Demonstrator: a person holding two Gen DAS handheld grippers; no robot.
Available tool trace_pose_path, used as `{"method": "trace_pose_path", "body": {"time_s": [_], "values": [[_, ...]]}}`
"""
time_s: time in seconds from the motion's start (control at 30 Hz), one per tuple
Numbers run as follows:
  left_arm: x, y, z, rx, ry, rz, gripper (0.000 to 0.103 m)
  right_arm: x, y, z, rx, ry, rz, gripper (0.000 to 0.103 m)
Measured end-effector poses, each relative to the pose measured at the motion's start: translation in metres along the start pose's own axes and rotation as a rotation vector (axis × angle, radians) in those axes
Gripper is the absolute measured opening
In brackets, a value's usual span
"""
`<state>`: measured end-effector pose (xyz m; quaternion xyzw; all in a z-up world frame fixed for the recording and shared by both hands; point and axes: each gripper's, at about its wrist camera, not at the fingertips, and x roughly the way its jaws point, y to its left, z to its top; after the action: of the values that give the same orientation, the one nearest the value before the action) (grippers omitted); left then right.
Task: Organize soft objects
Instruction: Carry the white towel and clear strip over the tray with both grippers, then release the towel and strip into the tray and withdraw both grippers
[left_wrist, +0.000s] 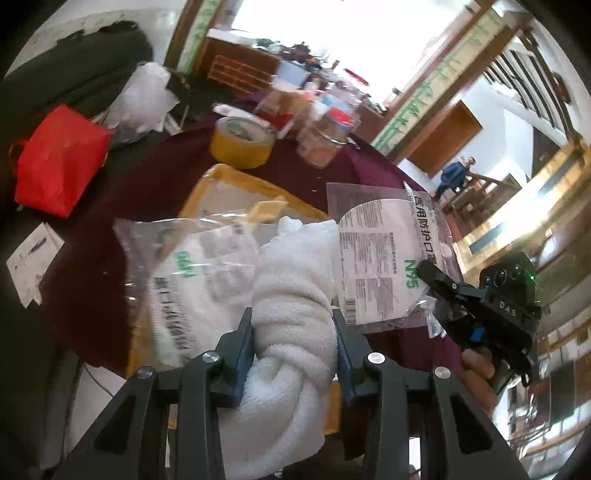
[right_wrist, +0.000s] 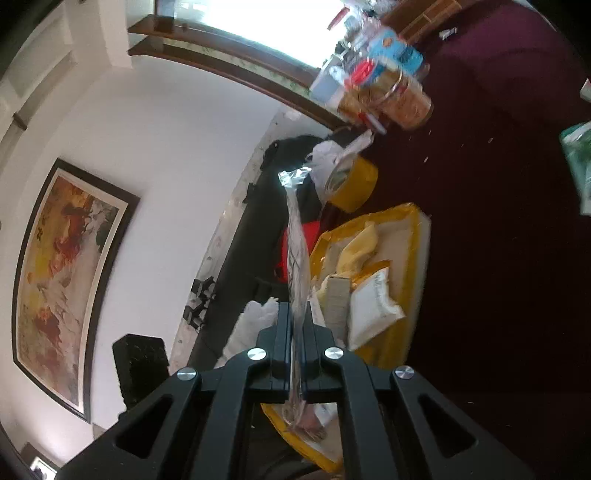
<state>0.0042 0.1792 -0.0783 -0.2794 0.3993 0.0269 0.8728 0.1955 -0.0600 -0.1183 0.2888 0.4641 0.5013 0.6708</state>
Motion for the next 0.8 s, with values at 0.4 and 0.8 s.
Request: {"method": "trace_pose_path", "body": {"time_s": [0.4,0.8], "values": [[0.04,0.046,0.01,-0.07,0.05,0.028,0.04,0.066,-0.013,0.016,0.095,0.06,-0.078,0.003],[0.051,0.046,0.012,-0.069,0.049,0.058,0.043,0.102,-0.032,0.024,0.178,0.129,-0.161,0.016]]}}
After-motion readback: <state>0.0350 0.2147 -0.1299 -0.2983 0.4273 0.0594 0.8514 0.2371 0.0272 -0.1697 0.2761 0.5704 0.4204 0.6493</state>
